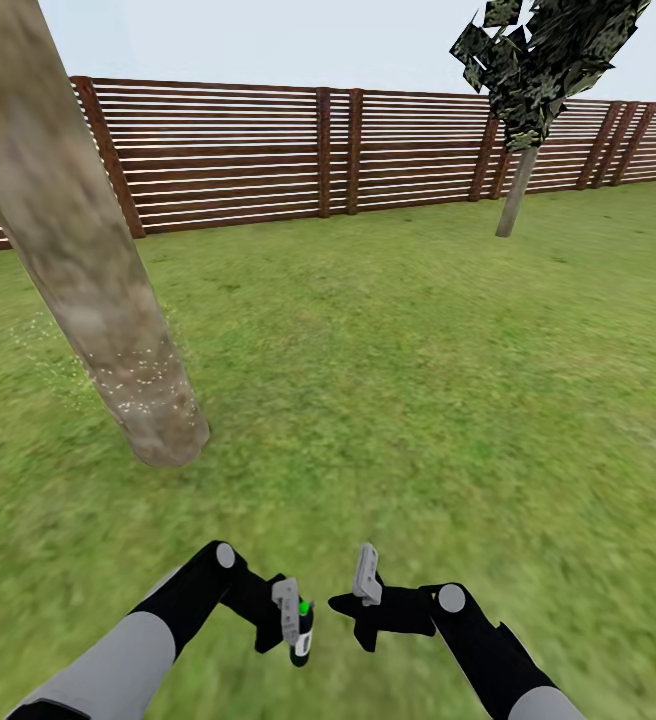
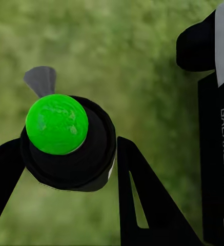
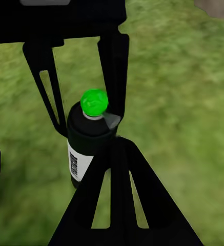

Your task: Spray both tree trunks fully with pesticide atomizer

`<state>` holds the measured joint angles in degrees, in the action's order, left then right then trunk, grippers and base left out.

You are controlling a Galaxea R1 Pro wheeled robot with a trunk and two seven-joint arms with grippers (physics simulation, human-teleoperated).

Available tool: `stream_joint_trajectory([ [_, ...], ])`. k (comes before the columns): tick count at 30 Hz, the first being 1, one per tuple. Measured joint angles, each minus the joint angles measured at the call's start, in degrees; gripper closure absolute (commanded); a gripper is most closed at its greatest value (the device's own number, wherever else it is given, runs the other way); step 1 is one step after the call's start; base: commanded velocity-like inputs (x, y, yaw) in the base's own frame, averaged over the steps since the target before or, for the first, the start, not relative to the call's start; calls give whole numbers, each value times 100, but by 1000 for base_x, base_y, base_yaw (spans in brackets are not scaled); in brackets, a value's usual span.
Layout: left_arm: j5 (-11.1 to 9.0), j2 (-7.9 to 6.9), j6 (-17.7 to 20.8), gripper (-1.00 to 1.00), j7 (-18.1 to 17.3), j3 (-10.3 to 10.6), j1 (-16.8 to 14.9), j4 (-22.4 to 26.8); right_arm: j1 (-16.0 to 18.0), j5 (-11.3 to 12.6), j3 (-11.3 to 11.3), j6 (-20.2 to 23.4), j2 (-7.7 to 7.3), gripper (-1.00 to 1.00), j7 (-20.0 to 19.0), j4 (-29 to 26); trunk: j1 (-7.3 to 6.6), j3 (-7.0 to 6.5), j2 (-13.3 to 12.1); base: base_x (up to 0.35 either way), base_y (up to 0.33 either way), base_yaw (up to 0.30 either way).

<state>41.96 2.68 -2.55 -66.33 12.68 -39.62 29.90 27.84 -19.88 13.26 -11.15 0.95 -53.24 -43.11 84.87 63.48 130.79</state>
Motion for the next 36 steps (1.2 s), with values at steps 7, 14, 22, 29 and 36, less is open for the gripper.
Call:
stream_joint_trajectory([
  [7,-1,98,-1,100,-7,0,0,0,0,0,0,0,0,100,0,0,0,0,0,0,0,0],
  [14,-6,160,14,100,53,-16,0,10,0,7,0,0,0,100,0,0,0,0,0,0,0,0],
  [22,-20,199,16,100,65,-35,0,28,0,1,0,0,0,100,0,0,0,0,0,0,0,0],
  [29,-12,299,16,100,68,-35,0,25,0,6,0,0,0,100,0,0,0,0,0,0,0,0],
  [36,-19,326,18,100,66,-35,0,58,0,7,0,0,0,100,0,0,0,0,0,0,0,0],
])
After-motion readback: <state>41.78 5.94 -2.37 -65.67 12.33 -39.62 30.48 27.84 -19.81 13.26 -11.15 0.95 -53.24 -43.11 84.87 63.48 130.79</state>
